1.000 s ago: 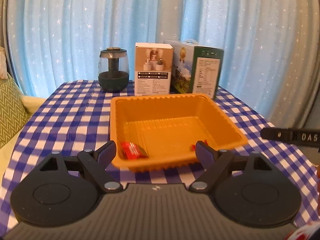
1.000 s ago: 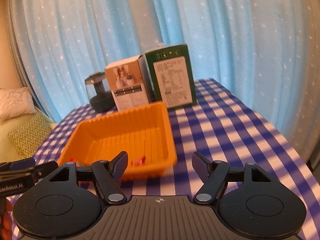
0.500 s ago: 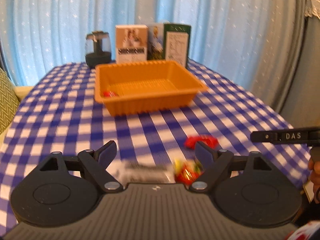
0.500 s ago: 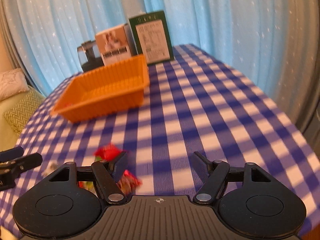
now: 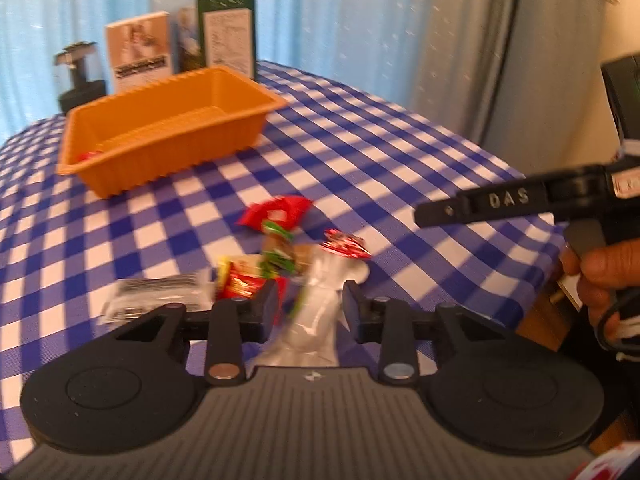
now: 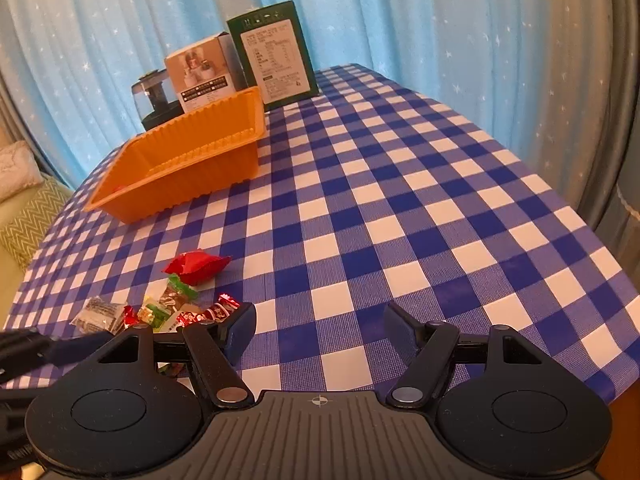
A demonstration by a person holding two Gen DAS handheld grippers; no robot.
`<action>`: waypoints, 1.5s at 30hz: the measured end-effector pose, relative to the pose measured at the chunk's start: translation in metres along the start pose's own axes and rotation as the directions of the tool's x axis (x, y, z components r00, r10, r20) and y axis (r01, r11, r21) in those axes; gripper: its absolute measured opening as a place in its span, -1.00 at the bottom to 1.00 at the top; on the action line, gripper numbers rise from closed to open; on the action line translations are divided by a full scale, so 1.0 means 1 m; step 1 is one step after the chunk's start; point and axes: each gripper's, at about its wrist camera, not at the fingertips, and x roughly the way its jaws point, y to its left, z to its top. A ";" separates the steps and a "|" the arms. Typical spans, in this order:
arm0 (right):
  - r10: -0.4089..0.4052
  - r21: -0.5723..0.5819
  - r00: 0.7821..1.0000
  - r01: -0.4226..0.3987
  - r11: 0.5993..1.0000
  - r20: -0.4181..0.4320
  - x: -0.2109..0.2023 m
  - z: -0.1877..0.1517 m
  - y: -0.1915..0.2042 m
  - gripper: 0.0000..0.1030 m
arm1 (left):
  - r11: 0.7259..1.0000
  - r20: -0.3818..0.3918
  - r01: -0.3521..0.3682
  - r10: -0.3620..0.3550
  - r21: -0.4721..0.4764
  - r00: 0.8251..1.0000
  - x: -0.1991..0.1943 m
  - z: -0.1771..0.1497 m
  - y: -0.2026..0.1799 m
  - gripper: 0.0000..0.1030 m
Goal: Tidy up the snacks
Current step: 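Move both grippers back from the tray toward the snack pile, then grasp the white stick snack with the left gripper while the right grasps a red candy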
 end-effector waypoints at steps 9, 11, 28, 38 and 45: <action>-0.006 0.012 1.000 0.006 1.000 -0.007 0.004 -0.001 0.002 0.38 | 0.998 -0.080 -0.010 0.015 0.064 0.997 0.025 0.002 -0.007 -0.41; -0.005 0.014 1.000 0.005 1.000 -0.007 0.004 -0.001 0.003 0.38 | 0.998 -0.093 -0.013 0.019 0.062 0.996 0.027 0.002 -0.006 -0.45; 0.059 -0.006 0.998 -0.059 0.998 -0.019 0.008 -0.001 0.014 0.22 | 0.996 -0.015 -0.086 0.086 0.021 0.996 -0.006 0.003 0.006 -0.52; 0.139 -0.029 0.988 -0.141 0.990 -0.067 0.030 -0.004 0.046 -0.05 | 0.976 -0.010 -0.196 0.196 -0.094 0.981 -0.012 0.005 0.043 -0.52; 0.090 -0.078 0.993 -0.095 0.992 -0.072 0.044 -0.006 0.057 -0.13 | 0.965 -0.006 -0.212 0.213 -0.153 0.977 -0.013 0.001 0.052 -0.52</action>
